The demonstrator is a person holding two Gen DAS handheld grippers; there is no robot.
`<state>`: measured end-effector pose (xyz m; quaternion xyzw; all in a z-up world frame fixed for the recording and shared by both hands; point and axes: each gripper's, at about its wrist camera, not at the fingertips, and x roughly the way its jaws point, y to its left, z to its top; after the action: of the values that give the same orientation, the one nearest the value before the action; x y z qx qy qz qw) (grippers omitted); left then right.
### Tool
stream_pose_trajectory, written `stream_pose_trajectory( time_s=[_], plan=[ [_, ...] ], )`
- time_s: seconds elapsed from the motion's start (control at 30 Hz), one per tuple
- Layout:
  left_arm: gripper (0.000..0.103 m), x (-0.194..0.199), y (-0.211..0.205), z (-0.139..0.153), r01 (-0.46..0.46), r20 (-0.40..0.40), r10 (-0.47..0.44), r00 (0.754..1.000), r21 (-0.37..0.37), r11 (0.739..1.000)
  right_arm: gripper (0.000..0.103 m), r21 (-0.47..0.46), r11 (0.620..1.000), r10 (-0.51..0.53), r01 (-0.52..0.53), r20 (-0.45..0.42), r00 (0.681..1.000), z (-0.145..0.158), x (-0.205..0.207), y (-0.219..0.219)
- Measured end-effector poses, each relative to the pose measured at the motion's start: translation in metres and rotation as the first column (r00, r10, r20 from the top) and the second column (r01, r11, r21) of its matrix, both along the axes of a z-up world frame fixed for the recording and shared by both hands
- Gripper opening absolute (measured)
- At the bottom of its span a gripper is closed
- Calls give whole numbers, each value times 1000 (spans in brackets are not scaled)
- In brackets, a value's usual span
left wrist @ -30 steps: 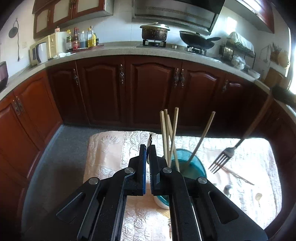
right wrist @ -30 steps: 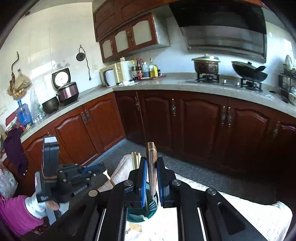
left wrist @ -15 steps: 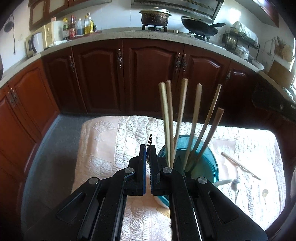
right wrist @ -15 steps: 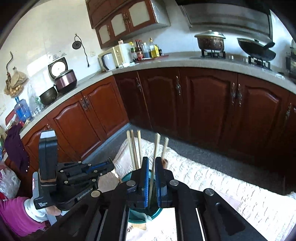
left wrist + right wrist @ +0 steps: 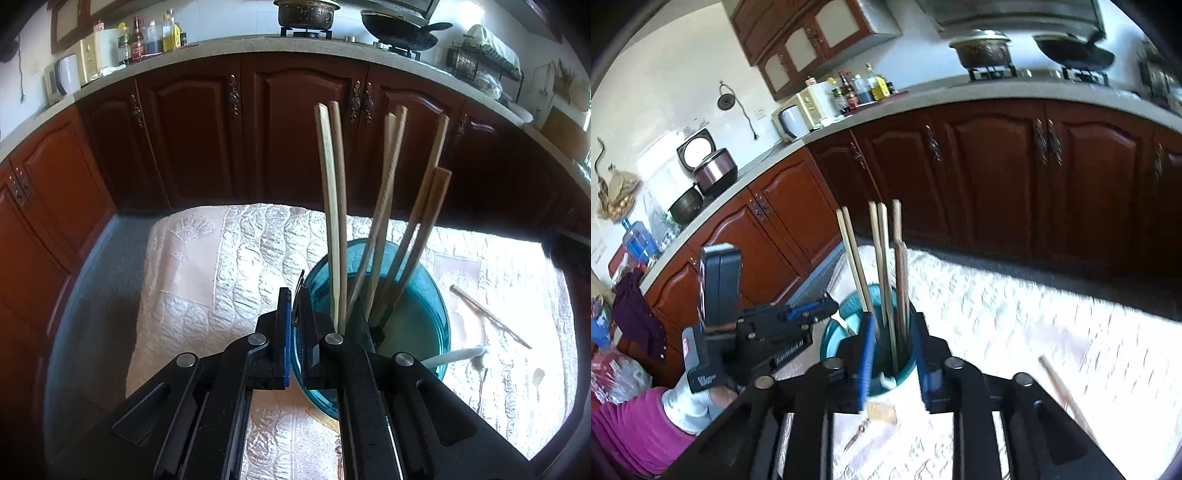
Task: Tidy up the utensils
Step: 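Lower the gold fork into the holder and open the left tool while the right tool releases its fork, then move both open tools back toward the metal spoon and last chopstick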
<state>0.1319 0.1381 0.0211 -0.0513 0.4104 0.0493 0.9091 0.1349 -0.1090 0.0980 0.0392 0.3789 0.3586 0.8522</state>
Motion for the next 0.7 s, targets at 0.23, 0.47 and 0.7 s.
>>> stream_pose_trajectory(
  time_s=[0.23, 0.47, 0.7],
  plan=[
    [17, -5, -6, 3, 12, -7, -12, 1000, -9, 1000, 41, 29, 997, -72, 72, -24, 997, -13, -19, -27],
    [39, -24, -14, 22, 27, 40, -27, 999, 4, 1000, 43, 19, 984, -174, 176, -63, 983, -30, -31, -52],
    [41, -55, -32, 44, 41, 109, -42, 993, 12, 999, 50, 23, 968, -247, 249, -68, 967, -25, -51, -71]
  ],
)
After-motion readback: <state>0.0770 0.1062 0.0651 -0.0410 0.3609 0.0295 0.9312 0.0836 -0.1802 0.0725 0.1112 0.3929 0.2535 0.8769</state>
